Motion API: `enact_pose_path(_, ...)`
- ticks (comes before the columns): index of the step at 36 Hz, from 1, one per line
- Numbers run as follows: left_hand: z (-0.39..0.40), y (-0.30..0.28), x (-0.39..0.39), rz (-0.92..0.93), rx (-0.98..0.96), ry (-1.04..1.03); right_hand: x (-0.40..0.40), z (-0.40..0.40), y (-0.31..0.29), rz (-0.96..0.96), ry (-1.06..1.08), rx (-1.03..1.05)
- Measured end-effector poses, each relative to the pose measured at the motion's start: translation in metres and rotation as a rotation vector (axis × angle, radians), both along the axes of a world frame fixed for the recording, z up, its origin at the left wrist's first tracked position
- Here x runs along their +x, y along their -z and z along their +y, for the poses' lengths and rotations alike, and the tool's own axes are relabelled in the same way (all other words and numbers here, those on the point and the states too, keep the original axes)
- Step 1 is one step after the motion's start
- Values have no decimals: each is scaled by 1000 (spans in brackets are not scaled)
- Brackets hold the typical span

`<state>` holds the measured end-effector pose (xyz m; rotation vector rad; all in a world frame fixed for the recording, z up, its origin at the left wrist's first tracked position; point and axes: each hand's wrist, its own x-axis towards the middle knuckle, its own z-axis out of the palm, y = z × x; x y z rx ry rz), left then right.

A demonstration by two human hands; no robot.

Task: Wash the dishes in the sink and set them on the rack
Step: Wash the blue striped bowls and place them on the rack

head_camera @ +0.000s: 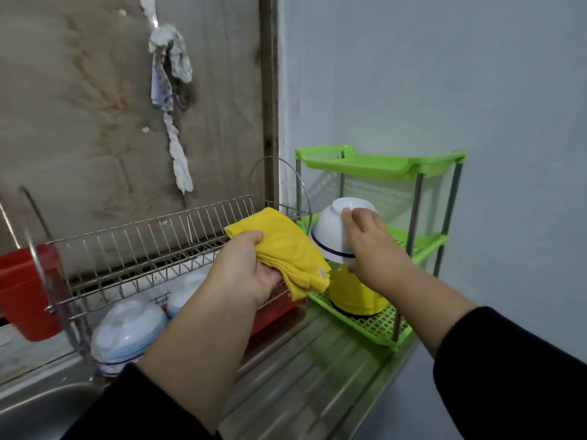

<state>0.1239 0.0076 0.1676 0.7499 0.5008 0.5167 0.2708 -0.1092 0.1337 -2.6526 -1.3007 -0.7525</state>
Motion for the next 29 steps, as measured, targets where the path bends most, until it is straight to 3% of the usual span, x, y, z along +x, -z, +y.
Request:
enact_pose_path(14, 3, 7, 67, 42, -102, 49, 62, 26, -6, 221, 52, 24)
enact_pose_path(29, 6, 24, 99, 57, -157, 39, 76, 46, -2, 265, 139, 6)
